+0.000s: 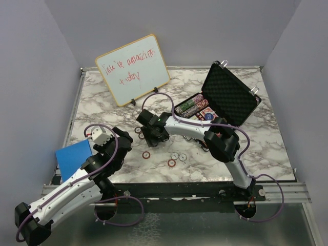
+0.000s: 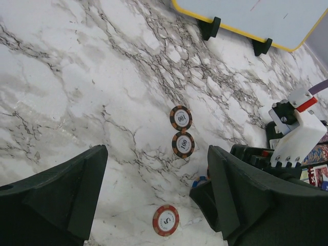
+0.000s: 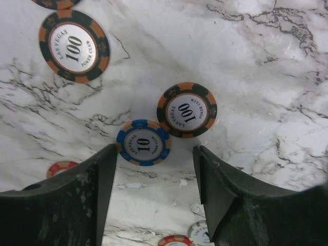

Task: Pack up texas hold em set

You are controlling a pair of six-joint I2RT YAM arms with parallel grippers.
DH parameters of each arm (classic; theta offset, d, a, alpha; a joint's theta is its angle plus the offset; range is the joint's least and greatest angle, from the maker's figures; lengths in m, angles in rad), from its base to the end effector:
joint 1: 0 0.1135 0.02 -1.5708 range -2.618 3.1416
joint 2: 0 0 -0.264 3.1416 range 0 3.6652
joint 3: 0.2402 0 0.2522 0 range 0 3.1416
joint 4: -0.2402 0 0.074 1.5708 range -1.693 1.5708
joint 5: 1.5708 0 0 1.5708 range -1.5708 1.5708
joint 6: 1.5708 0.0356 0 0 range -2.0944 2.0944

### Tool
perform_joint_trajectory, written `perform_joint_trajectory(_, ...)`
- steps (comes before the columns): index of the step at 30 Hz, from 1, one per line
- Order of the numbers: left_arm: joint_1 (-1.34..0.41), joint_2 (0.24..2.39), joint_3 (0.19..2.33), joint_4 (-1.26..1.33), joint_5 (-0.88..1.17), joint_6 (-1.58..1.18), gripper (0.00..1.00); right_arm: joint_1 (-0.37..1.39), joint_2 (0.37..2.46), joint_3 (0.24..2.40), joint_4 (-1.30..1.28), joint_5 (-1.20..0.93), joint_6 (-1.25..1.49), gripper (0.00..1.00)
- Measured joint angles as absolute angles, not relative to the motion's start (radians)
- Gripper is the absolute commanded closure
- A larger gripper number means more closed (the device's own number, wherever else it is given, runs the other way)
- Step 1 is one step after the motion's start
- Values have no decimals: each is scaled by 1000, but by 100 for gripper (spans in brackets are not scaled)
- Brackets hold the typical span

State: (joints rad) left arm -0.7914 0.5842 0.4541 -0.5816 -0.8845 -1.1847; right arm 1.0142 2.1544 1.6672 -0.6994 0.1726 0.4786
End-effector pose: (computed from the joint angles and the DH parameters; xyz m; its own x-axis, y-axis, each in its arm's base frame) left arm 0.1064 -0.0685 0.2238 -0.2090 -0.6237 -0.7532 -0.4105 0.7550 -0.5112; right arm 0.2434 0.3796 0.1710 -0.8043 -0.4338 -0.4060 -0.4867 0.8730 0.0313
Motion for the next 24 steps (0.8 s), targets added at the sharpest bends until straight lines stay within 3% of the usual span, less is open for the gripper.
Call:
perform_joint_trajectory(13,-791,572,412,-577,-884,-1183,11,1029,2229,1773,-791,186,495,37)
perform_joint_trajectory(24,-791,543,379,-569,-878,-1176,10,1035,2284,1866,-844,186,501,56)
